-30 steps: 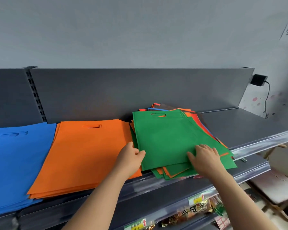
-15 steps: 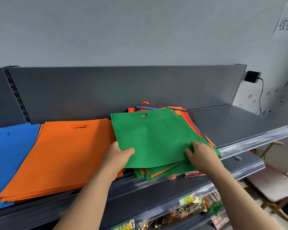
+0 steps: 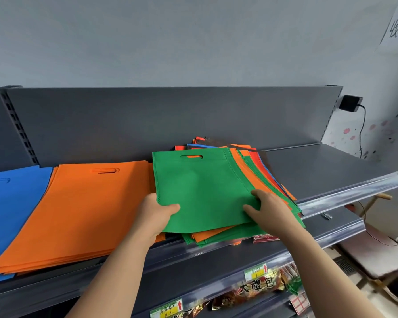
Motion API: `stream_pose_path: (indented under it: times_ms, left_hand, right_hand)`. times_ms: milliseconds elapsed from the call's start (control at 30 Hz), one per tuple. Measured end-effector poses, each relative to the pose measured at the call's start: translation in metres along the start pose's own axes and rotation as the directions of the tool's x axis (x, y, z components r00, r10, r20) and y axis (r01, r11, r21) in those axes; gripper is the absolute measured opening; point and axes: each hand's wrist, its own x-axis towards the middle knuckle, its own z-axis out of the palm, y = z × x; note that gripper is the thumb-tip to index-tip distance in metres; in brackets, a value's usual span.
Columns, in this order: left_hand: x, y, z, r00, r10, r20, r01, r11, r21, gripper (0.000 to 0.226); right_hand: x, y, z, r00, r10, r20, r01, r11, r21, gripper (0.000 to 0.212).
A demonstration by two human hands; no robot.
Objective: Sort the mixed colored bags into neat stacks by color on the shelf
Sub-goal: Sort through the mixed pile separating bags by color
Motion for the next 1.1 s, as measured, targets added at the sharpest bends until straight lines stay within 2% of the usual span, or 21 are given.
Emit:
stream_pose_path:
  times_ms: [100,300,567,667,767,933,1100]
  left_hand:
    - [-0.003,0.003,-0.001,0.999,0.032,-0.007,-0.032,0.999,0.006,0.029]
    - [-0.009,0.001,-0.005,0.995,0.101,0.005,-0.101,0.995,0.015,0.034]
    - [-0.022,0.004,-0.025,0.979,0.177,-0.105,-0.189,0.975,-0.114,0.038]
    - [-0.029,0.003,-0.042,0.966,0.195,-0.172,-0.216,0.970,-0.111,0.037]
    - [-0.039,0.000,-0.065,0.949,0.214,-0.232,-0.241,0.966,-0.098,0.038]
    - [-0.061,-0.008,-0.108,0.911,0.255,-0.323,-0.277,0.960,-0.024,0.038]
    - [-0.086,-0.025,-0.167,0.871,0.245,-0.425,-0.250,0.967,0.045,0.036]
  right_hand:
    - [0.000,-0.004,0.002,1.000,-0.020,-0.013,0.020,0.999,0.034,0.058]
    - [0.002,-0.008,0.007,0.999,0.042,0.013,-0.042,0.998,-0.046,0.057]
    - [0.006,-0.027,0.009,0.999,0.048,-0.012,-0.047,0.992,0.114,0.063]
    - [0.007,-0.043,0.010,1.000,0.002,-0.003,-0.001,0.951,0.308,0.061]
    - [0.005,-0.063,0.010,0.997,-0.036,-0.072,0.065,0.890,0.452,0.058]
    - [-0.007,-0.109,0.020,0.977,-0.173,-0.125,0.212,0.836,0.507,0.052]
    - [-0.027,-0.168,0.033,0.949,-0.272,-0.157,0.313,0.799,0.513,0.047]
